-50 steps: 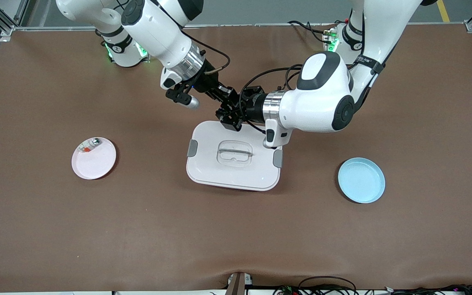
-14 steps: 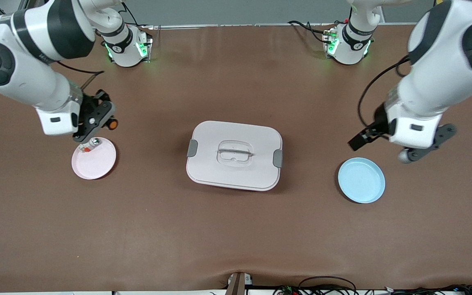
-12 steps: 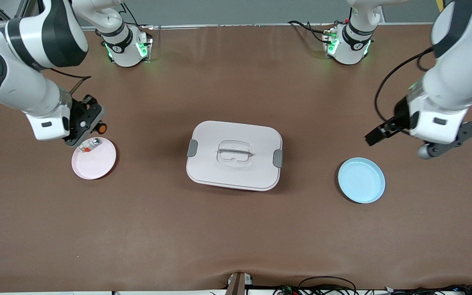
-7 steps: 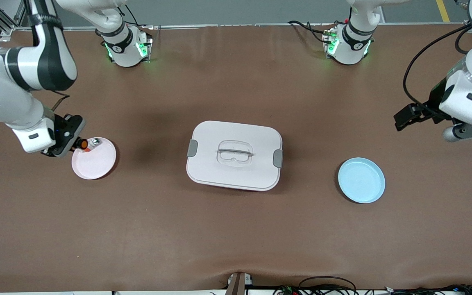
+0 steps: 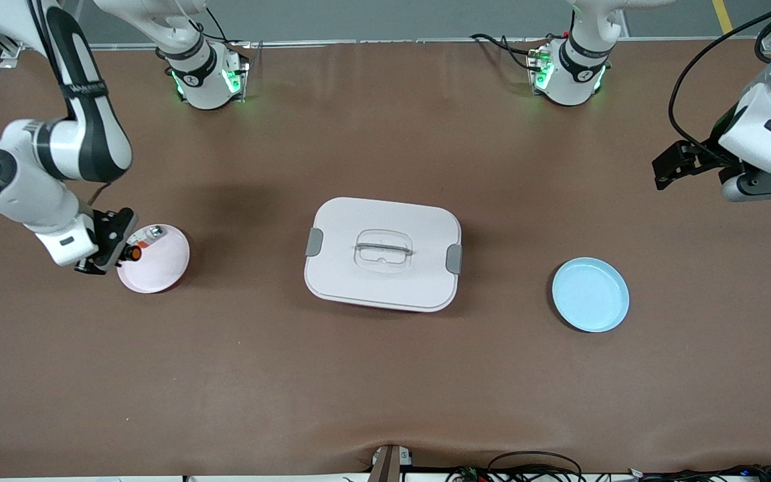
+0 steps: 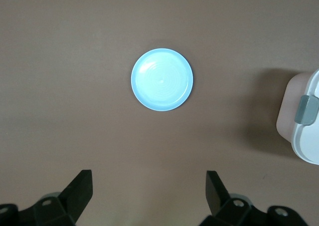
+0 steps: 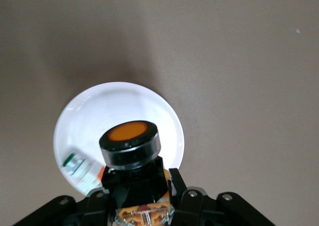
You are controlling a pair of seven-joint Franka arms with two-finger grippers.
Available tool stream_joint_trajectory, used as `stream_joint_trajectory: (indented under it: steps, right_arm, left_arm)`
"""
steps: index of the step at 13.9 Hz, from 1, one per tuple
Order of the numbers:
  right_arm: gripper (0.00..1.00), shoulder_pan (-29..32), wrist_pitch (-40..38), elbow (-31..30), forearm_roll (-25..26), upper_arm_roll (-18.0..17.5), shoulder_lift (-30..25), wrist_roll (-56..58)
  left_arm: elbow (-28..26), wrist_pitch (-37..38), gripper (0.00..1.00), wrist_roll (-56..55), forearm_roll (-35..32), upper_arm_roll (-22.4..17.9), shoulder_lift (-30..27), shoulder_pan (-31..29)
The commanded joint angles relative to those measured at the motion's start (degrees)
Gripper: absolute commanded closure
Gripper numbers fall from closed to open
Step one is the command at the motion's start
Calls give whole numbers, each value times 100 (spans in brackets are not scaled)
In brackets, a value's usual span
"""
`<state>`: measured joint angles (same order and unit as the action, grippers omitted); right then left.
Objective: Transfer orange switch to right arm and place
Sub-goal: 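Carry the switch with the right gripper over the pink plate, then lower the switch onto the pink plate and open the right gripper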
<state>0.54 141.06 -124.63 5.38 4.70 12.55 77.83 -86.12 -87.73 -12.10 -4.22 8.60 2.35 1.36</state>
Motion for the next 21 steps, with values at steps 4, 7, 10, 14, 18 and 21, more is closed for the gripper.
stream_joint_trajectory:
  steps: [4,7,10,14,18,21]
  right_arm:
    - [100,218,905,-378,139,-109,519,284]
    - [100,306,1142,-387,139,-109,774,425]
    - [100,324,1248,-387,139,-109,906,452]
    - [100,359,1398,-387,139,-109,1039,557]
    - [100,420,1398,-413,139,-118,1144,557]
    - [100,420,1398,-422,130,-127,1188,549]
  left_arm:
    - [-151,-139,0,138,106,-43,-121,-30]
    - [-186,-113,0,155,106,-52,-104,-92]
    - [-177,-95,0,234,273,-60,-77,-118]
    - [-177,88,0,698,273,-87,-130,-267]
    - [-186,239,0,956,273,-52,-200,-391]
    - [-186,239,0,964,273,-43,-253,-391]
